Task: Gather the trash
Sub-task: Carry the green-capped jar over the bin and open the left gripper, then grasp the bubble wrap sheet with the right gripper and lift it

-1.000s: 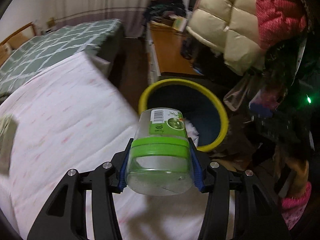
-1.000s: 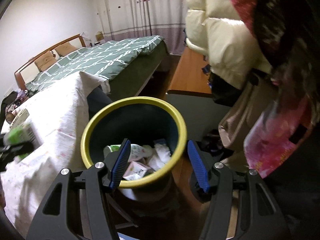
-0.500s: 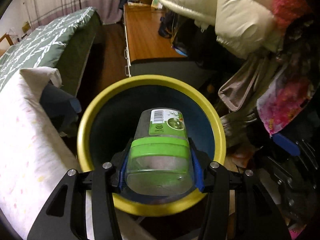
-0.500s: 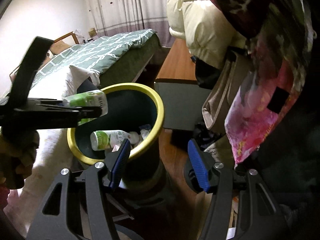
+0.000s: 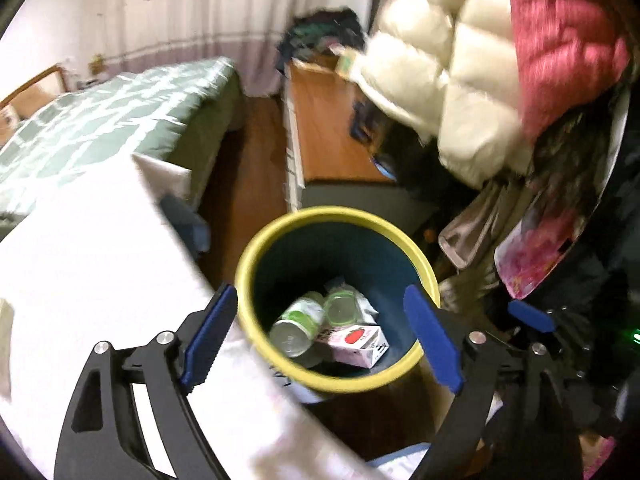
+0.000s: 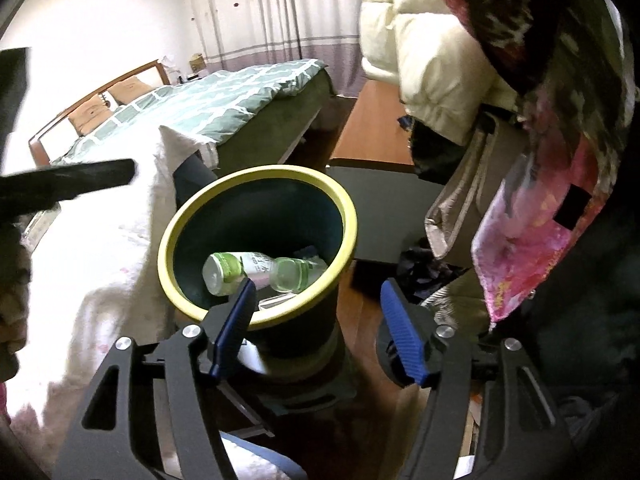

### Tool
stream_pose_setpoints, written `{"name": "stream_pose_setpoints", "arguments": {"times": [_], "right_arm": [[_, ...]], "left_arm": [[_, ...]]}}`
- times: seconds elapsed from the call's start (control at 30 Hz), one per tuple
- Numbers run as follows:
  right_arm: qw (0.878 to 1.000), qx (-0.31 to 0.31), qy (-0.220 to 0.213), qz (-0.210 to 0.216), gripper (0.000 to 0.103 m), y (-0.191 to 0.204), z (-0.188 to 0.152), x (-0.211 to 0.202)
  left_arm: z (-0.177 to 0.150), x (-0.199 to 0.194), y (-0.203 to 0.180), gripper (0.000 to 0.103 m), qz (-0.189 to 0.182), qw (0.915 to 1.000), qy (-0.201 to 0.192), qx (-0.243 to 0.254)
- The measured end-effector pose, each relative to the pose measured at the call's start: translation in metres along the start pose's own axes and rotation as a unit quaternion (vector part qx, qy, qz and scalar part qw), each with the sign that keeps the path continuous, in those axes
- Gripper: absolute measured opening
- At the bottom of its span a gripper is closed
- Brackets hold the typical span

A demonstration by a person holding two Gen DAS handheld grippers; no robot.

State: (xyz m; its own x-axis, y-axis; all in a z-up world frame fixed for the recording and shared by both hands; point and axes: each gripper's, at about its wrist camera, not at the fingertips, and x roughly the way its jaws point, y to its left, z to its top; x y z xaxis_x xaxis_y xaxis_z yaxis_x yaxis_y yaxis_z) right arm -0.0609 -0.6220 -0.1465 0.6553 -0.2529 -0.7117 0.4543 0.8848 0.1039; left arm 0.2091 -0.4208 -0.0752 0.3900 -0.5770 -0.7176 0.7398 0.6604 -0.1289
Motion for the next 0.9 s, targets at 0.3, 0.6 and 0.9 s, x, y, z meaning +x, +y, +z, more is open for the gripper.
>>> {"name": "stream_pose_setpoints", "arguments": {"times": [0.3,0.6,0.9], "right_arm": [[0.998,-0.046,0.009,0.034,0.062,0.056,0.006,0.003],[0.981,-0.143,0.017,0.132,0.063,0.182,0.013,0.004],[0.949,-0.226,0.044,0.215,0.063,0.341,0.011,0.017]], "left_arm": [[-0.076,-0.148,0.083,0.093,0.096,0.9876,-0.086,-0.089],[-0.154,-0.285,0.167,0.097,0.238,0.9434,-0.145,-0.18],[-0.21,-0.353,0.213,0.098,0.304,0.9139,-0.162,-0.215]]}}
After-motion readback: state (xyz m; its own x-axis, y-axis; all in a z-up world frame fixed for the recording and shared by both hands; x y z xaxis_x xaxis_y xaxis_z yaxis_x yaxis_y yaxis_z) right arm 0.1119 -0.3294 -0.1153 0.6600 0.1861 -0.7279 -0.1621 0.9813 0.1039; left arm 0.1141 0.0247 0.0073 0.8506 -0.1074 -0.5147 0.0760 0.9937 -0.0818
